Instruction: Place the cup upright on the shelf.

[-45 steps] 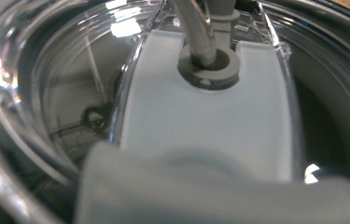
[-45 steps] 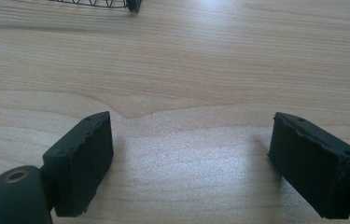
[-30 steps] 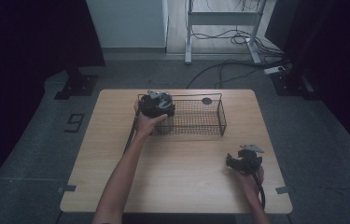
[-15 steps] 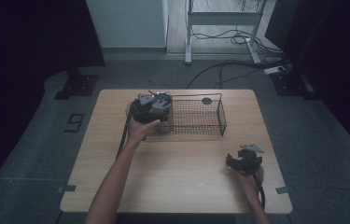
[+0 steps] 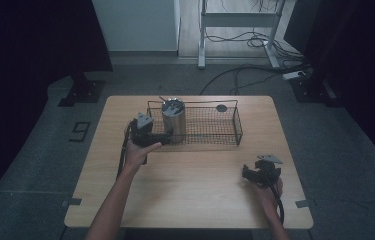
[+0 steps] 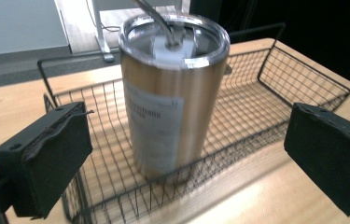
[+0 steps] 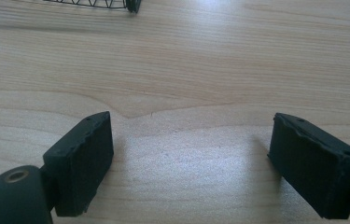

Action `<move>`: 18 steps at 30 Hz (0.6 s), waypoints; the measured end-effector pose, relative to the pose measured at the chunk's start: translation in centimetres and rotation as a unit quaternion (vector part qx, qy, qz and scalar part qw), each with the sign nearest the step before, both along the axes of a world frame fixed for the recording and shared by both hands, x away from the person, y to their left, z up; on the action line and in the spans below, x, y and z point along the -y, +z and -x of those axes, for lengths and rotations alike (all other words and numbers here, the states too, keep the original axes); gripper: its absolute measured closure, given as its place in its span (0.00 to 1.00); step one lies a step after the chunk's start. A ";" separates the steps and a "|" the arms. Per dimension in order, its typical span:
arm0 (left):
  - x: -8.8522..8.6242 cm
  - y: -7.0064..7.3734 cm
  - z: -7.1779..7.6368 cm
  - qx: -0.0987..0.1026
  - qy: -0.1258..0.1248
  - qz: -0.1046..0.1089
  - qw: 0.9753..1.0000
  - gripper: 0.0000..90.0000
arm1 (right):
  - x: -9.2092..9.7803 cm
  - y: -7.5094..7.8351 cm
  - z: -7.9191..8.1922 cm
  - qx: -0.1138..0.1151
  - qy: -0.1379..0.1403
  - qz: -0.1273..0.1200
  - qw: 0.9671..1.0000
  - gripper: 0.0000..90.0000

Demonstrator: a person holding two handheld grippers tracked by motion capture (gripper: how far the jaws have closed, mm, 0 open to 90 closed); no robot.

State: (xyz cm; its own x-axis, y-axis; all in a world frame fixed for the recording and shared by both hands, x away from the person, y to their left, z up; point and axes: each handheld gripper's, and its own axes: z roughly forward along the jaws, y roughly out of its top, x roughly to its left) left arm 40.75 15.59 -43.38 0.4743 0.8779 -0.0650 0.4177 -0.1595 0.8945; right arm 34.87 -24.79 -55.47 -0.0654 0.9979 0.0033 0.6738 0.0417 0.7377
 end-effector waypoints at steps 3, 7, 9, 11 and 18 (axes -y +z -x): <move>-0.7 -0.4 1.2 -0.004 -0.005 0.001 1.000 0.02 | 0.0 0.0 0.0 0.000 0.000 0.000 1.000 0.15; -1.8 -1.3 3.1 -0.011 -0.006 0.003 1.000 0.03 | 0.0 0.0 0.0 0.001 0.000 0.001 1.000 0.15; -2.3 -1.7 3.9 -0.017 -0.008 0.009 1.000 0.04 | 0.0 0.0 0.0 0.000 0.000 0.001 1.000 0.15; -2.8 -2.2 4.7 -0.023 -0.009 0.010 1.000 0.04 | 0.0 0.0 0.0 0.000 0.000 0.002 1.000 0.15; -4.3 -4.4 7.5 -0.043 0.000 0.013 0.999 0.05 | -0.1 0.0 0.0 0.001 -0.001 0.003 1.000 0.15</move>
State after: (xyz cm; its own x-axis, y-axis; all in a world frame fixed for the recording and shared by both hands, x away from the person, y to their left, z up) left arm 33.27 19.88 -47.81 0.4659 0.8754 -0.1287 0.4938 -0.1365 0.8588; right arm 34.86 -24.73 -55.46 -0.0640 0.9979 -0.0032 0.6727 0.0455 0.7385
